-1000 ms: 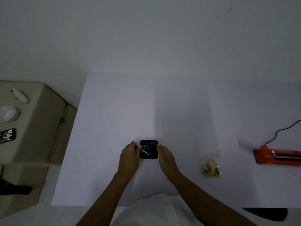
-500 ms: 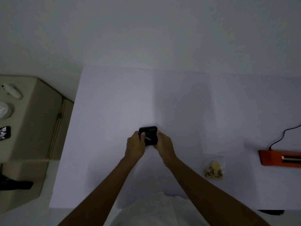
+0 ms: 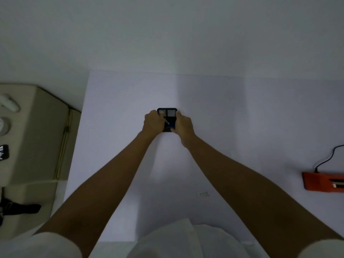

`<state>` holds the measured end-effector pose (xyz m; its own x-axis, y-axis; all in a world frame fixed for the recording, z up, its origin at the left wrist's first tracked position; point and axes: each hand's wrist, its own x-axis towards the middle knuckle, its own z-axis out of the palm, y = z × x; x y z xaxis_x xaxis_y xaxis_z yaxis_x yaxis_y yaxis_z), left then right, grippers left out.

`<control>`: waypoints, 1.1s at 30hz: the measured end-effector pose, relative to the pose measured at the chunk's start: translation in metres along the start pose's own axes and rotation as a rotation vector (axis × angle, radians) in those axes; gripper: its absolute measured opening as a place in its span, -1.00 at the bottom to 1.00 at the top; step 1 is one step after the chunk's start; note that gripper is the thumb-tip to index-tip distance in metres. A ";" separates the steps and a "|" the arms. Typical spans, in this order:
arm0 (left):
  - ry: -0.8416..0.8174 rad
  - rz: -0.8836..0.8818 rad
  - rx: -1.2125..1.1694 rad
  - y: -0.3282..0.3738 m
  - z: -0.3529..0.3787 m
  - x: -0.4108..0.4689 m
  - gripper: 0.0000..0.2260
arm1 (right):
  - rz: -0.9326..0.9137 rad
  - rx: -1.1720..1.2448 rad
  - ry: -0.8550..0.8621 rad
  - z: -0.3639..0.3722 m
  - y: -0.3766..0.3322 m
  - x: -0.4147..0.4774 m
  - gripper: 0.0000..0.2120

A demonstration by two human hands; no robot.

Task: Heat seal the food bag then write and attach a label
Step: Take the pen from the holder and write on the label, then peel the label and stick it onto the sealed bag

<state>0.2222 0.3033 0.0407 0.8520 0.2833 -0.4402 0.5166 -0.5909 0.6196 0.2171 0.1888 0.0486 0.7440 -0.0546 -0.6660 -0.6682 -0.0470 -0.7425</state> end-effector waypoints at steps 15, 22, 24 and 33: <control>0.345 0.243 -0.008 -0.007 0.021 -0.090 -0.53 | -0.163 -0.171 0.047 -0.037 0.054 -0.044 -0.75; -0.090 0.454 0.052 -0.054 0.095 -0.171 -0.74 | -0.199 -0.433 0.151 -0.100 0.158 -0.102 -0.81; -0.203 0.475 0.095 -0.067 0.113 -0.184 -0.76 | -0.190 -0.481 0.184 -0.116 0.182 -0.113 -0.79; -0.403 0.488 0.188 -0.092 0.161 -0.208 -0.75 | -0.163 -0.546 0.268 -0.148 0.229 -0.143 -0.67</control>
<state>-0.0164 0.1770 -0.0291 0.8676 -0.3335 -0.3689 0.0247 -0.7120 0.7018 -0.0435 0.0381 -0.0157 0.8558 -0.2483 -0.4538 -0.5073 -0.5744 -0.6424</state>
